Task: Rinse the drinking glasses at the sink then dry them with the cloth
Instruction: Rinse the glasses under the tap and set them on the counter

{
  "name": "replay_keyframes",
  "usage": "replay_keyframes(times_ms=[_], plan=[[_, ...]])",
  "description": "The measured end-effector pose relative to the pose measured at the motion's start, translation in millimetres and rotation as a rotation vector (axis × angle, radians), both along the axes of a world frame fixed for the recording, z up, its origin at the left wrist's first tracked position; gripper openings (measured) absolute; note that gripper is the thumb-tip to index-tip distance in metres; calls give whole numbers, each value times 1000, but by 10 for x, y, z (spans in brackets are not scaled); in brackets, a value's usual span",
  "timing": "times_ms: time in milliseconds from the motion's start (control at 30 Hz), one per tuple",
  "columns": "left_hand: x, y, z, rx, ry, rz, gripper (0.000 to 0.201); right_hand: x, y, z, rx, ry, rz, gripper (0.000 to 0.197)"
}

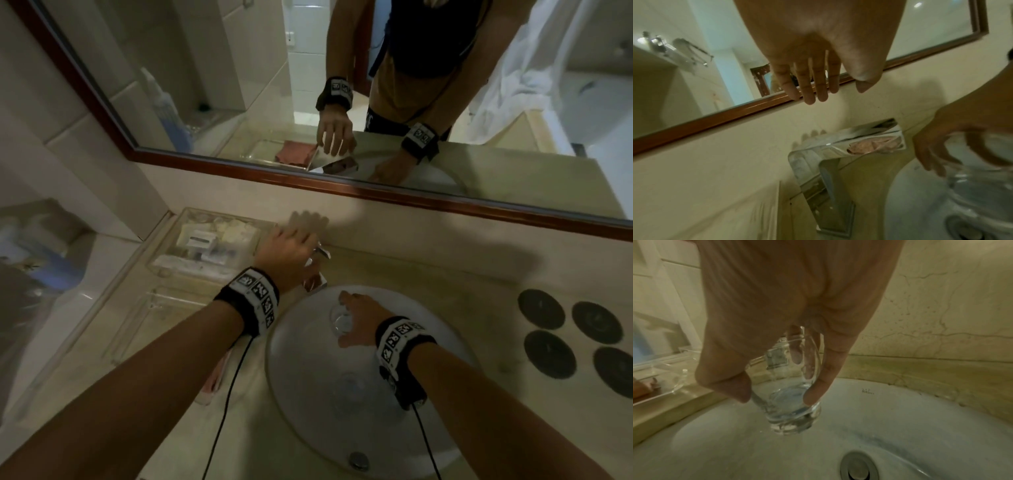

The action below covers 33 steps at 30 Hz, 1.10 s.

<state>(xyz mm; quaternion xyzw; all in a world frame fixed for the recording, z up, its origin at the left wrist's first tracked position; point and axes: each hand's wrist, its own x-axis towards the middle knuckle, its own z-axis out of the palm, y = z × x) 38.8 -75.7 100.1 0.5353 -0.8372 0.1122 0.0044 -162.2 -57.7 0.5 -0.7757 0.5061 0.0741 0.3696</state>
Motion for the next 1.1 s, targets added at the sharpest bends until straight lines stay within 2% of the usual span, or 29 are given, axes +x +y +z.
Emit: replay_keyframes(times_ms=[133,267,400,500,800,1100], plan=[[-157,-268,-50,63,-142,-81,37,5,-26,-8,5,39,10,99],[-277,-454,-141,186,-286,-25,33,10,-33,-35,-15,54,10,91],[-373,-556,-154,220,-306,40,26,32,-24,-81,-16,28,-17,89],[-391,-579,-173,185,-407,33,17,38,-28,-84,-22,17,-29,89],[-330,-703,-295,262,-306,49,18,113,-47,-94,-19,-3,-47,90],[-354,-803,-397,156,-272,56,26,226,-63,-191,2,-56,-106,86]])
